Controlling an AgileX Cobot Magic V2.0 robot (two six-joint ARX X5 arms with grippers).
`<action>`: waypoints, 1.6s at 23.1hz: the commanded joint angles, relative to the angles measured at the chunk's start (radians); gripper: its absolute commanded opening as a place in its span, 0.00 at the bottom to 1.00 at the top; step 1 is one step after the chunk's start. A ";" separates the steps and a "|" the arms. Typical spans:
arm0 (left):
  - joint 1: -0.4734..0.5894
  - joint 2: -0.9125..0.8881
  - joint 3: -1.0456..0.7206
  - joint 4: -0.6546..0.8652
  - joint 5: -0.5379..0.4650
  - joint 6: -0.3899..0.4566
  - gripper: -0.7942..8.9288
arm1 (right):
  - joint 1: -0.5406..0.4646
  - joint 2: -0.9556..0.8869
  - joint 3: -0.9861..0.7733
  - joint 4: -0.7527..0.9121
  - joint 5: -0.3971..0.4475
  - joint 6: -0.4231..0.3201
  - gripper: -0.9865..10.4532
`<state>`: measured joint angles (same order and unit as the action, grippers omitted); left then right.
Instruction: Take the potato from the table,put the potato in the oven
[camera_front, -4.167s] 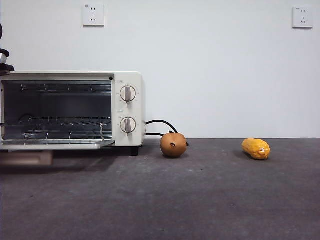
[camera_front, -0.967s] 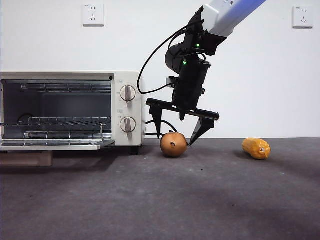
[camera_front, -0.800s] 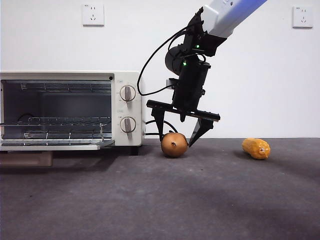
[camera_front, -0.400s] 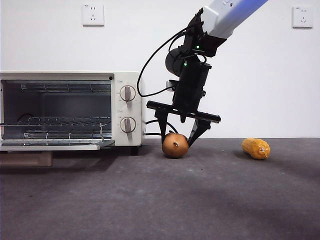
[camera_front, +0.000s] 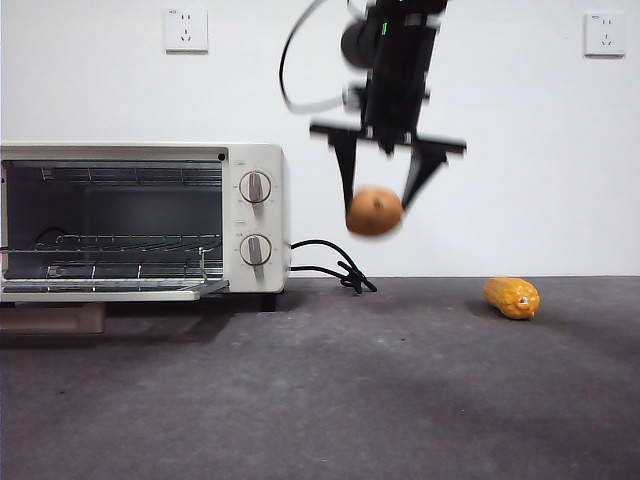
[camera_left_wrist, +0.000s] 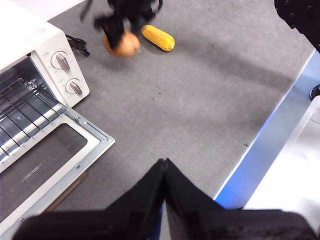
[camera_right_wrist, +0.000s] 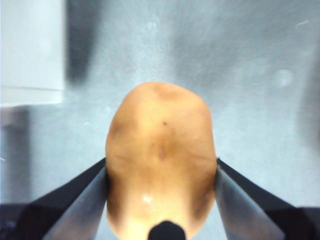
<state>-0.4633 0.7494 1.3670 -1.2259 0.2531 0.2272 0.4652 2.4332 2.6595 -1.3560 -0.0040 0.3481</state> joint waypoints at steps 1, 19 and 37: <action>-0.003 -0.001 0.000 -0.018 0.001 0.012 0.08 | 0.019 -0.019 0.093 -0.022 -0.086 0.000 0.19; -0.002 -0.002 0.000 -0.073 -0.023 -0.023 0.08 | 0.272 -0.127 0.237 -0.021 -0.128 -0.100 0.19; -0.003 -0.218 0.000 -0.090 -0.635 -0.124 0.08 | 0.438 -0.105 -0.211 0.546 -0.006 -0.182 0.19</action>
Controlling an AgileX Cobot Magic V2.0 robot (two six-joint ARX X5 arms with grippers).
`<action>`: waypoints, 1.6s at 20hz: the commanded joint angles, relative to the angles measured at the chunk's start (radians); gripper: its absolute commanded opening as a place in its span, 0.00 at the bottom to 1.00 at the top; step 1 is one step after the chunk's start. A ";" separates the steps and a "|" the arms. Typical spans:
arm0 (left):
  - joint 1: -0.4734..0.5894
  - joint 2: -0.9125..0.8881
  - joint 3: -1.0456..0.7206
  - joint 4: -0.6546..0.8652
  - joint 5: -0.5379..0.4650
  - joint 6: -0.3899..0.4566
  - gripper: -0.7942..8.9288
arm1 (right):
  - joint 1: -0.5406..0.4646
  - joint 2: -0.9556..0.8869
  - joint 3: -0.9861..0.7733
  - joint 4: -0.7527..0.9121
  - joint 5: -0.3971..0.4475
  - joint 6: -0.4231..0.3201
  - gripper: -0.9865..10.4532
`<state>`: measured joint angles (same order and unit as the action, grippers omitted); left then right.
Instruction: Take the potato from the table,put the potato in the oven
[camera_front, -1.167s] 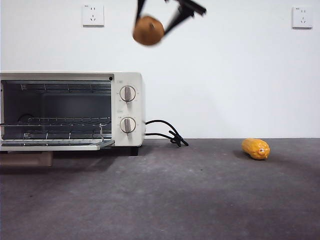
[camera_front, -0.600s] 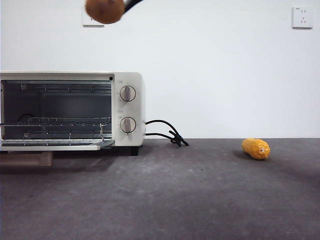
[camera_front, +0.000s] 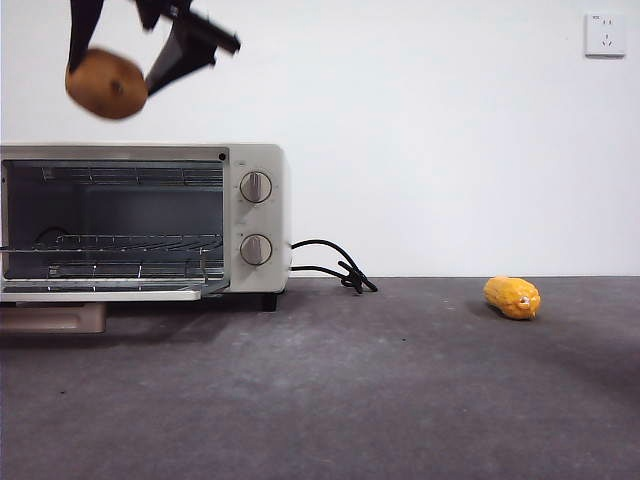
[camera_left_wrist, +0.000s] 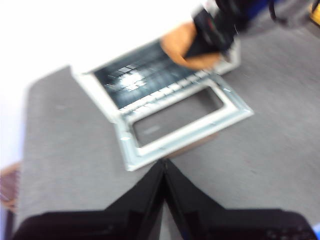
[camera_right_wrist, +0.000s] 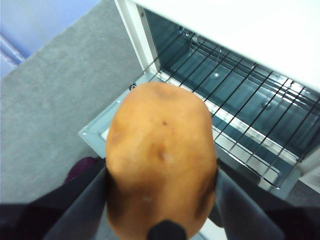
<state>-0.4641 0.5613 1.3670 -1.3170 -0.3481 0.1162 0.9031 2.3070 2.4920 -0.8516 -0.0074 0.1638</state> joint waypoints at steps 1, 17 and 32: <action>-0.002 -0.048 0.000 0.001 -0.068 -0.013 0.08 | -0.002 0.021 -0.074 0.069 -0.003 0.014 0.19; -0.035 -0.063 0.000 0.002 -0.124 -0.009 0.08 | -0.050 0.053 -0.153 0.210 -0.031 0.072 0.19; -0.048 -0.063 0.000 0.002 -0.124 -0.009 0.08 | -0.068 0.133 -0.153 0.389 0.000 0.127 0.19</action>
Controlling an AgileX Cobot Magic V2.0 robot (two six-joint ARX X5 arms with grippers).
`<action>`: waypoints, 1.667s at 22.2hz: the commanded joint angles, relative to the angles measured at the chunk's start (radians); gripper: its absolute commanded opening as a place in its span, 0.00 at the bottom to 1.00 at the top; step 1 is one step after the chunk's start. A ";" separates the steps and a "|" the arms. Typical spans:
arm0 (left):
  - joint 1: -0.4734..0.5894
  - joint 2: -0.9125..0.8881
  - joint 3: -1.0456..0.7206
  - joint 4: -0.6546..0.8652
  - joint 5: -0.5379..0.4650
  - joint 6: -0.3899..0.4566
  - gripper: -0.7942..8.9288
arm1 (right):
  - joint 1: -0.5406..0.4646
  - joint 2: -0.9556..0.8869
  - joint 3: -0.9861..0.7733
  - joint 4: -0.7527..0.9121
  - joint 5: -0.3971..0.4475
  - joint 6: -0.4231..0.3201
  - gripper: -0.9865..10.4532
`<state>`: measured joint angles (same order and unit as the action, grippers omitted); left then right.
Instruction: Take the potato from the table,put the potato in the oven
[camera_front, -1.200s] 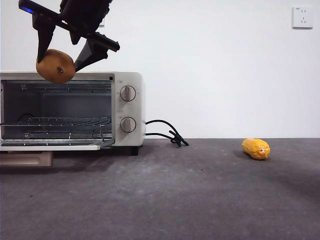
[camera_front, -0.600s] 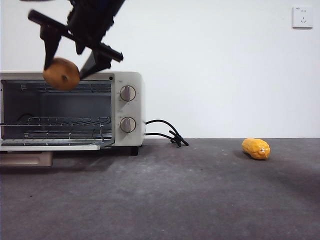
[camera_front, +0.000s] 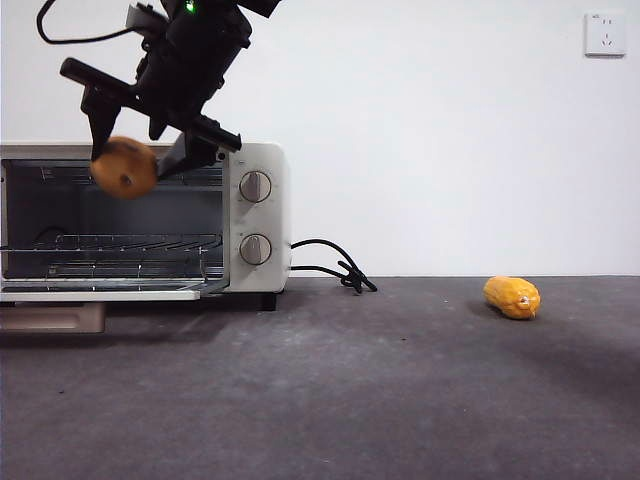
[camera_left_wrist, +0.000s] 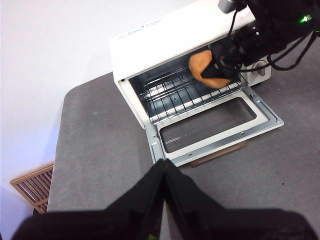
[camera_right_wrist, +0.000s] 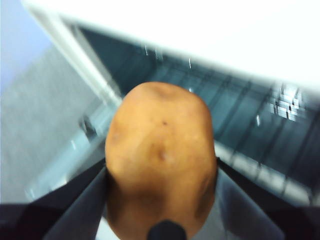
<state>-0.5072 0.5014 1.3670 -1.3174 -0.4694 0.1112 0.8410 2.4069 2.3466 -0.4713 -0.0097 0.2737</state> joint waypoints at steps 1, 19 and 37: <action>-0.005 -0.003 0.000 0.002 -0.003 -0.004 0.08 | -0.007 0.037 -0.007 0.009 0.005 0.016 0.19; -0.005 -0.002 0.000 0.002 -0.003 -0.007 0.08 | -0.032 0.116 -0.007 0.133 0.108 0.022 0.19; -0.005 0.001 0.000 0.002 -0.003 -0.007 0.08 | -0.044 0.148 -0.007 0.134 0.163 0.037 0.21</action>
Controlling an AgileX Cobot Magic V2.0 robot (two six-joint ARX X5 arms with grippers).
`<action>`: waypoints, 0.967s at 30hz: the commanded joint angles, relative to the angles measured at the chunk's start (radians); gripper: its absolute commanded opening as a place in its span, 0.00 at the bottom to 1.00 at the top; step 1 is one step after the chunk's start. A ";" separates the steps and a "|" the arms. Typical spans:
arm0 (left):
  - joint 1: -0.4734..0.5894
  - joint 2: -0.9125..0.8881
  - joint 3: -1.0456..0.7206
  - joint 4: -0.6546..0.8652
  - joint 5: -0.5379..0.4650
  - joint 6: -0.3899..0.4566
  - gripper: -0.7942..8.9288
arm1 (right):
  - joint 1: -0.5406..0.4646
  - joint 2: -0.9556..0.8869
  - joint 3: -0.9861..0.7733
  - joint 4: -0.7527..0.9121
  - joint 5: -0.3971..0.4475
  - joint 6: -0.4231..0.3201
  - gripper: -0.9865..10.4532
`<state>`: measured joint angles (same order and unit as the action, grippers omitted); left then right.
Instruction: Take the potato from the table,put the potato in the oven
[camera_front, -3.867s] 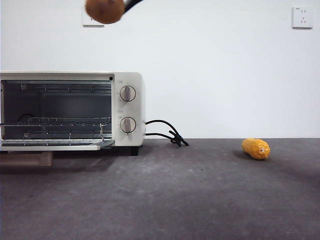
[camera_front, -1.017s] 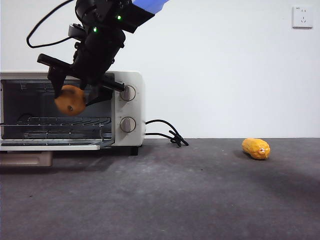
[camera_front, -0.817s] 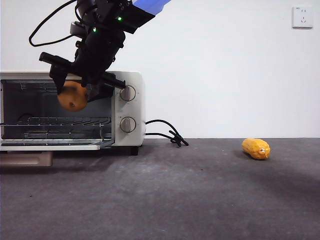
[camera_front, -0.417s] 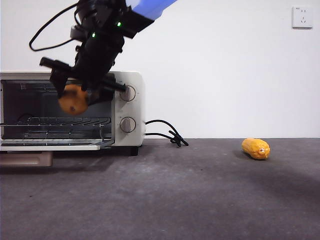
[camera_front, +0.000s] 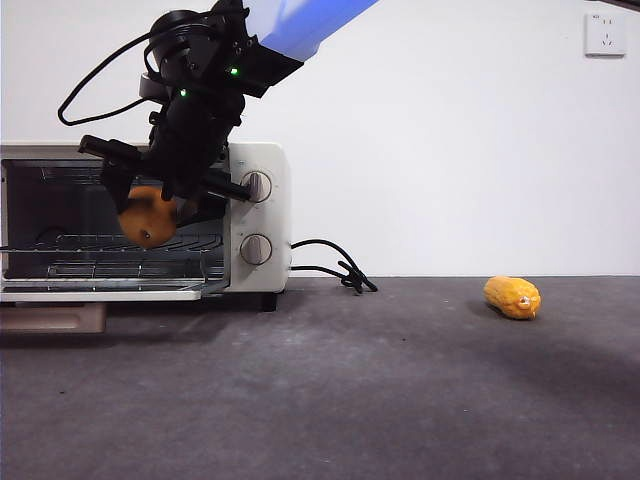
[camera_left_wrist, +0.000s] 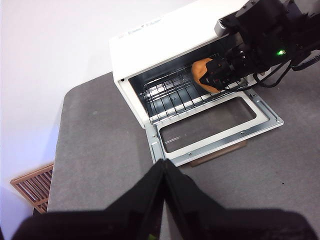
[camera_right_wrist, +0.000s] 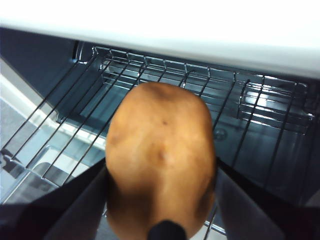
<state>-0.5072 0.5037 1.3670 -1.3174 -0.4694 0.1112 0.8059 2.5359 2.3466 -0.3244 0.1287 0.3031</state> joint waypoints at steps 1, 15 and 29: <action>-0.005 -0.002 0.000 0.002 -0.002 -0.007 0.08 | -0.009 0.019 -0.007 -0.013 0.031 0.008 0.21; -0.005 -0.002 0.000 0.002 -0.002 -0.007 0.08 | -0.008 0.019 -0.005 -0.004 0.016 0.016 0.43; -0.005 -0.002 0.000 0.002 -0.002 -0.007 0.08 | 0.007 0.011 0.068 -0.122 0.004 0.016 0.64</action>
<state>-0.5072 0.5037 1.3670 -1.3174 -0.4694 0.1112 0.8108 2.5359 2.4012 -0.4488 0.1261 0.3157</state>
